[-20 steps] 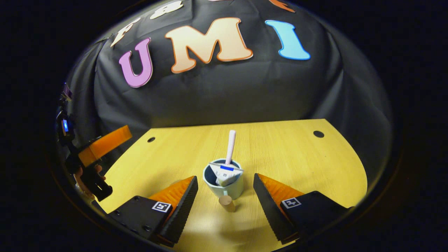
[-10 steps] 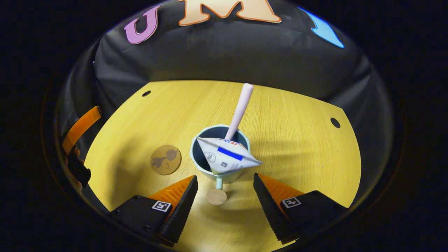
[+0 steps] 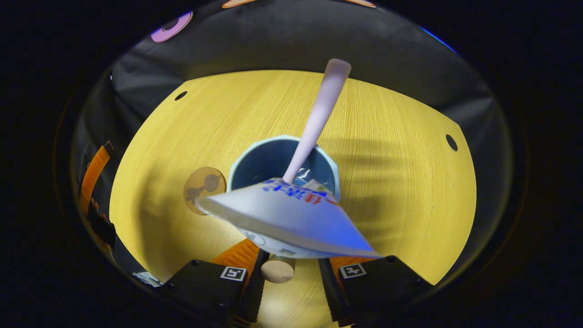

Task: Put the toothbrush and toothpaste on the desktop into the cup, then pick up the cup and place it on the coaster on the desktop.

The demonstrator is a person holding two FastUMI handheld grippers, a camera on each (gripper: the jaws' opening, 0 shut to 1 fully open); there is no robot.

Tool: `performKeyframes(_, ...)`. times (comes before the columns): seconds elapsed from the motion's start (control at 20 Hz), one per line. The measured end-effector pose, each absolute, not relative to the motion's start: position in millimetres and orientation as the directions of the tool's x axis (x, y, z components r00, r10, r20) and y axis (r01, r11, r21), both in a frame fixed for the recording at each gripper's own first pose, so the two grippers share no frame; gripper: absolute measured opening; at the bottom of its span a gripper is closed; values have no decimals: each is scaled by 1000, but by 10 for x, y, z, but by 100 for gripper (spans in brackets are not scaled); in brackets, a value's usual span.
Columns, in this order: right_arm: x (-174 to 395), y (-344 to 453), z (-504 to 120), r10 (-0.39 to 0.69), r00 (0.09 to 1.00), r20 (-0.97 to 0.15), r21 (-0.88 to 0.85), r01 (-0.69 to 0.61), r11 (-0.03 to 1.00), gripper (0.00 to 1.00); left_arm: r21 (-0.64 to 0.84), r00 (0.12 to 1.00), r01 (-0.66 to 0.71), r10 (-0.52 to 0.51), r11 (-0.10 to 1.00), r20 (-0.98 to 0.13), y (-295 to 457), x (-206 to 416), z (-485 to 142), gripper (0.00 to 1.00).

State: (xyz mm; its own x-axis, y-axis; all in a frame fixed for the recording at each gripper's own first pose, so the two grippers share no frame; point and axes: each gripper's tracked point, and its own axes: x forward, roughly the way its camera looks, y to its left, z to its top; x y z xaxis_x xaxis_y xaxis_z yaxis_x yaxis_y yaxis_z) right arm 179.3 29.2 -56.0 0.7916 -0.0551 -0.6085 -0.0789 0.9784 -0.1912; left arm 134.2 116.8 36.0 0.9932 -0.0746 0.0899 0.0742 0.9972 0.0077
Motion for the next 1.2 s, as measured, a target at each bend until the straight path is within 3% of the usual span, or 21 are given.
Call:
performKeyframes(0.05,1807,295,-583,-56,789,-612,-191,-79,978,57,6,993,74,-74,997,87,1174,1343,352,95)
performKeyframes(0.15,1814,277,-575,-73,790,-609,-215,-76,974,33,7,994,70,-71,998,80,1191,1345,321,95)
performKeyframes(0.35,1823,256,-559,-92,799,-594,-235,-63,970,30,1,994,73,-73,997,75,1194,1351,304,95)
performKeyframes(0.4,1819,246,-547,-106,805,-583,-252,-55,966,25,0,995,74,-74,997,72,1193,1348,297,95)
performKeyframes(0.7,1817,318,-381,-83,847,-524,-253,-62,965,21,-1,994,86,-86,996,70,1192,1329,282,95)
performKeyframes(1.2,1860,314,-431,29,829,-559,-264,-211,941,24,-5,995,76,-75,997,58,1461,1048,186,95)
